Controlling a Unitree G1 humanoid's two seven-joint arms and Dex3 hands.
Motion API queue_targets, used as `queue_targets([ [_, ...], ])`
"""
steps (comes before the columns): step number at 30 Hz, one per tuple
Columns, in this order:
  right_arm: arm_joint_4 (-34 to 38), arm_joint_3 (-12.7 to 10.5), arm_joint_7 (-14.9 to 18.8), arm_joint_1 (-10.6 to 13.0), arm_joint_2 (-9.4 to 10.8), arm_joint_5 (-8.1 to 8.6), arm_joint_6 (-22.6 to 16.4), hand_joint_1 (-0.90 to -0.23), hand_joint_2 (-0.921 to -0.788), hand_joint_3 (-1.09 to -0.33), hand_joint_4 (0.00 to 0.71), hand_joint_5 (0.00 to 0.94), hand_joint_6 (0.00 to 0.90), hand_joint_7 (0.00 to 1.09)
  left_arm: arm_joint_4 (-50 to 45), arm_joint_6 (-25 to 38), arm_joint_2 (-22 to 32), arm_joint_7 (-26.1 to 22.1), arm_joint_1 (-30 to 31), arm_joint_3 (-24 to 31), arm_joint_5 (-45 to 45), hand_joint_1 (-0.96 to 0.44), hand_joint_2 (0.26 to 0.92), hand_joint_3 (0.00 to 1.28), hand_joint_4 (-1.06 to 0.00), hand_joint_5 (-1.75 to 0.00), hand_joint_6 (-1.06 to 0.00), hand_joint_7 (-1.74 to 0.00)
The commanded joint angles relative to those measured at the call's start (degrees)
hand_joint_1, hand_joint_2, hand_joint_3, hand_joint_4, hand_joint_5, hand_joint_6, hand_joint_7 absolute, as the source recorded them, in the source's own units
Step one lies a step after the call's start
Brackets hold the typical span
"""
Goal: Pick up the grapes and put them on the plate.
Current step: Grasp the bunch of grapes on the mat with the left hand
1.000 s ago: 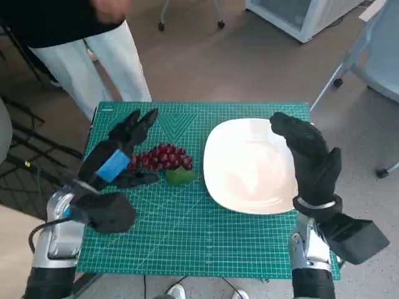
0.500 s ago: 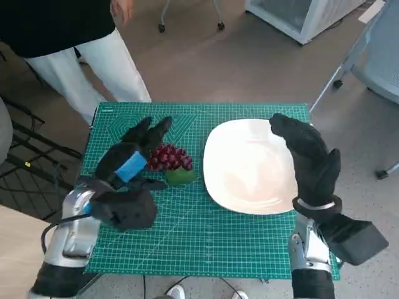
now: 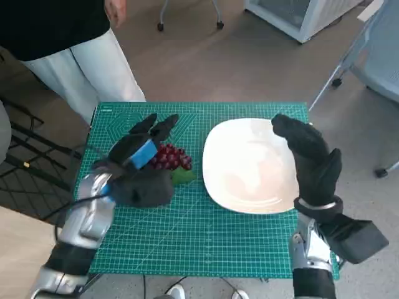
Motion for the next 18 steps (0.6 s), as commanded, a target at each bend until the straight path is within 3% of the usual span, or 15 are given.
queue_targets([
  [1, 0.0, 0.1, 0.1, 0.6, 0.1, -0.25, 0.5, -0.674, -0.921, -0.728, 0.439, 0.002, 0.007, 0.48, 4.9, 2.4, -1.3, -0.1, -4.2, -2.6, 1.0, -0.29, 0.715, 0.0, 0.0, 0.0, -0.18, -0.02],
  [18, -0.3, -0.1, 0.3, 1.1, 0.0, 0.08, 0.7, -0.676, -0.921, -0.724, 0.441, 0.002, 0.012, 0.47, 27.8, 6.4, -5.4, 0.0, -15.0, -9.2, 0.7, -0.25, 0.717, 0.0, 0.0, 0.0, -0.18, -0.01],
])
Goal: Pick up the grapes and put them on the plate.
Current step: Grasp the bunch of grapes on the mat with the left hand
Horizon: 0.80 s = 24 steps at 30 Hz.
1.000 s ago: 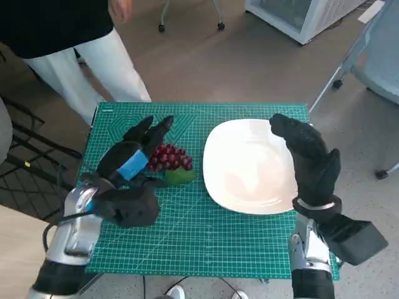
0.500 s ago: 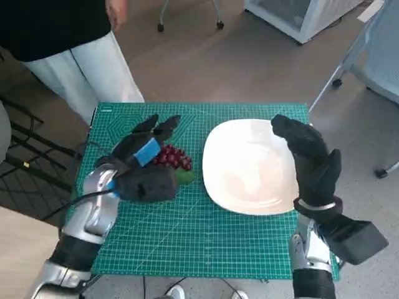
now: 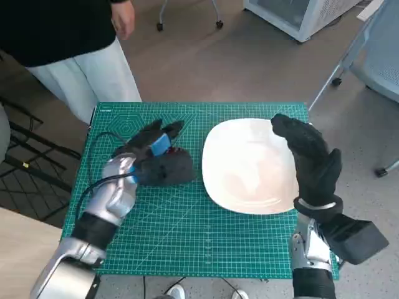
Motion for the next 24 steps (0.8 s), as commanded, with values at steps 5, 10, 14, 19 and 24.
queue_targets([
  [5, 0.2, -0.3, 0.6, 1.1, -0.1, 0.63, 1.0, -0.676, -0.921, -0.723, 0.441, 0.002, 0.014, 0.47, 10.4, -1.1, -1.4, -0.5, -4.0, -2.0, -1.3, -0.23, 0.719, 0.0, 0.0, 0.0, -0.18, -0.01],
  [10, 0.3, -0.5, 0.8, 1.0, -0.1, 0.93, 1.3, -0.676, -0.921, -0.722, 0.441, 0.002, 0.016, 0.46, 14.4, -1.6, -2.2, -0.2, -5.1, -2.4, -1.8, -0.2, 0.719, 0.0, -0.01, 0.0, -0.19, -0.01],
  [14, 0.4, -0.6, 0.7, 1.0, 0.0, 0.95, 1.5, -0.676, -0.921, -0.72, 0.441, 0.002, 0.023, 0.46, 16.8, -2.0, -2.6, 0.4, -5.7, -2.8, -1.7, -0.19, 0.719, 0.0, -0.02, -0.01, -0.21, -0.01],
  [19, 0.2, -0.6, 0.5, 1.1, 0.1, 0.82, 1.7, -0.676, -0.921, -0.717, 0.444, 0.003, 0.036, 0.46, 19.2, -2.6, -2.8, 0.6, -6.3, -3.5, -1.6, -0.18, 0.719, 0.0, -0.04, -0.01, -0.24, -0.02],
  [24, 0.2, -0.5, 0.5, 1.1, 0.3, 0.75, 1.7, -0.676, -0.921, -0.716, 0.444, 0.003, 0.043, 0.45, 22.3, -3.1, -3.2, 0.8, -7.3, -4.1, -1.7, -0.18, 0.715, 0.0, -0.05, -0.01, -0.26, -0.02],
])
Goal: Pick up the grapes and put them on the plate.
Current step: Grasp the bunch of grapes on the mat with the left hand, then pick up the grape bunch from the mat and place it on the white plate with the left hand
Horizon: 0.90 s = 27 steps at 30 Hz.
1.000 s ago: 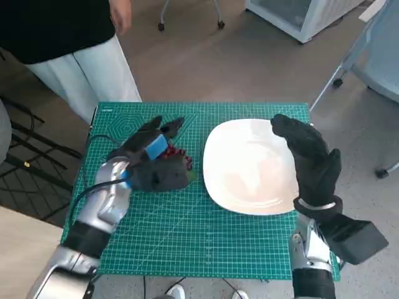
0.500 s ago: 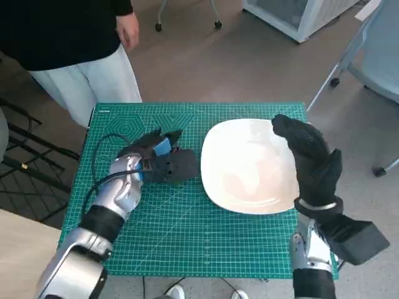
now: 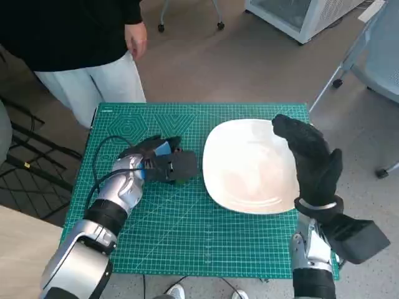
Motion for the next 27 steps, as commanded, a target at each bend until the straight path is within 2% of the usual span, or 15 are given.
queue_targets([
  [1, 0.3, -0.1, 0.1, 1.0, 0.3, 0.28, 0.9, -0.676, -0.921, -0.716, 0.444, 0.003, 0.043, 0.45, 3.8, -0.2, -0.5, -0.2, -0.6, -0.9, -0.4, -0.18, 0.714, 0.0, -0.05, -0.01, -0.27, -0.02],
  [10, 0.3, -0.1, 0.2, 1.1, 0.4, 0.23, 1.0, -0.674, -0.921, -0.718, 0.443, 0.002, 0.046, 0.45, 6.5, -0.8, -0.7, 0.3, -2.0, -2.0, -0.5, -0.17, 0.712, 0.0, -0.09, -0.01, -0.29, -0.02],
  [12, 0.3, -0.1, 0.3, 1.1, 0.3, 0.34, 1.0, -0.674, -0.921, -0.719, 0.443, 0.002, 0.046, 0.45, 6.8, -1.4, -0.7, 0.8, -1.9, -1.9, -0.8, -0.15, 0.714, 0.0, -0.17, -0.1, -0.31, -0.02],
  [13, 0.3, -0.1, 0.4, 1.1, 0.3, 0.41, 1.1, -0.674, -0.921, -0.719, 0.443, 0.002, 0.046, 0.45, 6.9, -1.7, -0.7, 1.2, -1.9, -1.9, -0.9, -0.13, 0.717, 0.0, -0.21, -0.29, -0.33, -0.02],
  [16, 0.2, -0.1, 0.5, 1.1, 0.3, 0.53, 1.2, -0.674, -0.921, -0.719, 0.444, 0.002, 0.048, 0.44, 7.2, -2.4, -0.6, 2.4, -1.6, -2.1, -0.9, -0.04, 0.73, 0.01, -0.32, -1.15, -0.4, -0.02],
  [17, 0.2, -0.1, 0.5, 1.1, 0.3, 0.56, 1.3, -0.674, -0.921, -0.719, 0.444, 0.002, 0.048, 0.44, 7.2, -2.5, -0.6, 2.8, -1.5, -2.3, -0.8, -0.01, 0.737, 0.02, -0.36, -1.33, -0.43, -0.02],
  [18, 0.2, -0.1, 0.5, 1.1, 0.3, 0.58, 1.3, -0.673, -0.921, -0.719, 0.443, 0.002, 0.048, 0.44, 7.3, -2.6, -0.6, 3.3, -1.5, -2.6, -0.5, 0.04, 0.738, 0.06, -0.42, -1.39, -0.46, -0.03],
  [19, 0.2, -0.1, 0.5, 1.1, 0.3, 0.63, 1.4, -0.673, -0.921, -0.719, 0.443, 0.002, 0.048, 0.44, 7.4, -2.7, -0.6, 3.7, -1.4, -2.8, -0.3, 0.1, 0.734, 0.12, -0.5, -1.42, -0.49, -0.03],
  [21, 0.2, -0.2, 0.6, 1.1, 0.3, 0.74, 1.5, -0.673, -0.921, -0.719, 0.444, 0.002, 0.048, 0.44, 7.5, -2.7, -0.5, 4.5, -1.3, -3.4, 0.1, 0.24, 0.734, 0.23, -0.63, -1.32, -0.57, -0.05],
  [24, 0.2, -0.3, 0.7, 1.0, 0.3, 0.88, 1.5, -0.674, -0.921, -0.718, 0.444, 0.002, 0.049, 0.44, 7.2, -2.5, -0.4, 5.5, -1.2, -4.3, 0.9, 0.34, 0.813, 0.16, -0.73, -1.2, -0.71, -0.09],
  [27, 0.3, -0.3, 0.7, 0.9, 0.3, 0.88, 1.5, -0.675, -0.921, -0.716, 0.446, 0.003, 0.051, 0.44, 6.9, -2.3, -0.4, 6.2, -1.1, -5.1, 1.6, 0.37, 0.863, 0.1, -0.74, -1.18, -0.82, -0.14],
])
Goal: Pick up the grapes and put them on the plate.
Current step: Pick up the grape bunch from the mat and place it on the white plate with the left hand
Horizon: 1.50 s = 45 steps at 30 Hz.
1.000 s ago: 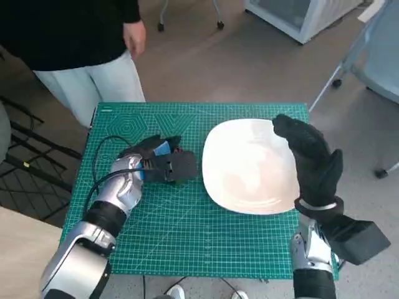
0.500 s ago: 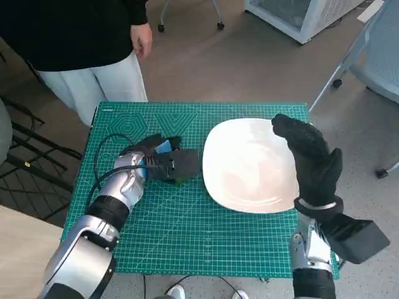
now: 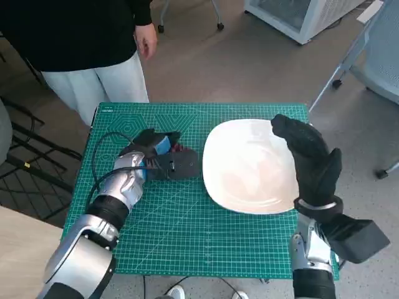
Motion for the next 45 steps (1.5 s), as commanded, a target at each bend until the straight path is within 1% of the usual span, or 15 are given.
queue_targets([
  [1, 0.3, -0.3, 0.4, 0.9, 0.3, 0.71, 0.9, -0.675, -0.921, -0.715, 0.446, 0.003, 0.052, 0.44, 0.9, 0.7, 0.1, -0.2, 1.8, -1.8, 1.2, 0.35, 0.874, 0.09, -0.74, -1.18, -0.83, -0.2],
  [3, 0.3, -0.3, 0.4, 0.8, 0.3, 0.7, 0.9, -0.677, -0.921, -0.714, 0.448, 0.004, 0.054, 0.44, 0.8, 0.7, 0.2, 0.0, 1.8, -2.2, 1.6, 0.26, 0.893, 0.08, -0.71, -1.2, -0.79, -0.47],
  [4, 0.3, -0.3, 0.4, 0.8, 0.3, 0.69, 0.9, -0.677, -0.921, -0.714, 0.448, 0.004, 0.056, 0.44, 0.7, 0.8, 0.2, 0.0, 1.7, -2.3, 1.7, 0.19, 0.9, 0.08, -0.69, -1.22, -0.75, -0.63],
  [5, 0.4, -0.3, 0.4, 0.8, 0.3, 0.67, 0.8, -0.678, -0.921, -0.714, 0.449, 0.004, 0.057, 0.44, 0.7, 0.8, 0.2, 0.0, 1.7, -2.5, 1.8, 0.13, 0.907, 0.08, -0.68, -1.25, -0.72, -0.76],
  [7, 0.4, -0.3, 0.3, 0.8, 0.4, 0.62, 0.8, -0.679, -0.921, -0.713, 0.45, 0.005, 0.058, 0.44, 0.6, 1.0, 0.2, -0.2, 1.6, -2.8, 1.9, 0.06, 0.913, 0.09, -0.65, -1.32, -0.69, -0.87],
  [8, 0.5, -0.3, 0.3, 0.7, 0.4, 0.58, 0.7, -0.679, -0.921, -0.713, 0.451, 0.005, 0.059, 0.44, 0.5, 1.1, 0.3, -0.3, 1.6, -2.9, 1.9, 0.04, 0.915, 0.09, -0.64, -1.35, -0.69, -0.89],
  [11, 0.5, -0.3, 0.2, 0.7, 0.4, 0.45, 0.6, -0.68, -0.921, -0.713, 0.453, 0.006, 0.061, 0.44, 0.1, 1.1, 0.4, -0.6, 1.6, -3.1, 1.8, 0.02, 0.919, 0.1, -0.61, -1.4, -0.69, -0.93],
  [15, 0.7, -0.3, 0.1, 0.5, 0.5, 0.28, 0.5, -0.68, -0.921, -0.712, 0.455, 0.007, 0.063, 0.44, -0.2, 0.9, 0.7, -0.9, 1.6, -3.1, 1.4, 0.01, 0.92, 0.1, -0.59, -1.43, -0.68, -0.94],
  [25, 0.9, -0.3, -0.1, 0.2, 0.6, -0.04, 0.3, -0.675, -0.921, -0.714, 0.455, 0.006, 0.064, 0.43, 0.4, 0.5, 0.9, -1.5, 1.3, -3.2, 1.0, 0.0, 0.921, 0.12, -0.58, -1.44, -0.67, -0.95],
  [36, 1.2, -0.4, 0.2, -0.1, 0.4, 0.16, 0.2, -0.673, -0.921, -0.715, 0.454, 0.005, 0.065, 0.43, 1.1, 0.3, 0.9, -1.5, 1.1, -3.2, 0.8, 0.0, 0.921, 0.12, -0.57, -1.46, -0.66, -0.95],
  [45, 1.5, -0.4, 0.2, -0.4, 0.5, 0.08, 0.0, -0.672, -0.921, -0.715, 0.453, 0.004, 0.066, 0.43, -0.4, 0.0, 1.8, -1.8, 1.1, -2.7, 0.4, 0.0, 0.92, 0.13, -0.56, -1.47, -0.66, -0.95],
])
